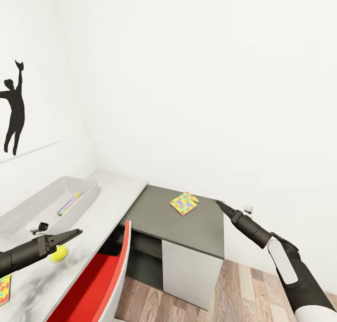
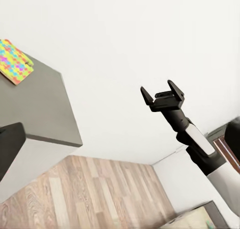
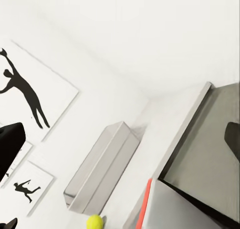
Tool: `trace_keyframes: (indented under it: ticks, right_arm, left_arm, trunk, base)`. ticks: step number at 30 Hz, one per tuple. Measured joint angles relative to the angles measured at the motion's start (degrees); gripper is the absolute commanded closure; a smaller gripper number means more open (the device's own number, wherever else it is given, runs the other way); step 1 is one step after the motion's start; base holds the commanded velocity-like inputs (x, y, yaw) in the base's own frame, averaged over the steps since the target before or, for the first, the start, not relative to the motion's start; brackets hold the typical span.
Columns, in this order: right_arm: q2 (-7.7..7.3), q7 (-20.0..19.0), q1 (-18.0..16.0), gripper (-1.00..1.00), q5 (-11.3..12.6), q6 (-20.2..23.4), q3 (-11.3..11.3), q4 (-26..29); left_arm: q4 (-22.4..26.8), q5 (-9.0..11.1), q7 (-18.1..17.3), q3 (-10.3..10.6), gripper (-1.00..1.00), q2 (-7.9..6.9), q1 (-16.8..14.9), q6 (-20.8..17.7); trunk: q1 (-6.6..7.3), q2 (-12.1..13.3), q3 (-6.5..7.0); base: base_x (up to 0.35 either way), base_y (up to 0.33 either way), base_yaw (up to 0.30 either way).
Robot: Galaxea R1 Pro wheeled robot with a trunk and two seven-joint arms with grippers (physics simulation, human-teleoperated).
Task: Put all the toys in the child's room - the three board games (two on the bed and one on the table), the two jigsaw puzzles on the table, and the tennis ball on the table - inside the toy box on the table in the child's room.
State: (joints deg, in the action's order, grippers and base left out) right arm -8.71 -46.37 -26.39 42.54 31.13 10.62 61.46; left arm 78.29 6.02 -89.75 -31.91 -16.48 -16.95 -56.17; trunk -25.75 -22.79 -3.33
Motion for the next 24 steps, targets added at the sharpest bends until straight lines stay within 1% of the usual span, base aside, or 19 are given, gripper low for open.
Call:
trace_keyframes:
  ticks: [24]
  right_arm:
    - [0.0, 0.04, 0.0, -1.0, 0.0, 0.0, 0.01, 0.0]
  left_arm:
    - [0.0, 0.01, 0.0, -0.17, -1.0, -0.01, 0.02, 0.0]
  trunk:
    - [0.0, 0.0, 0.0]
  base:
    - [0.0, 0.0, -0.276]
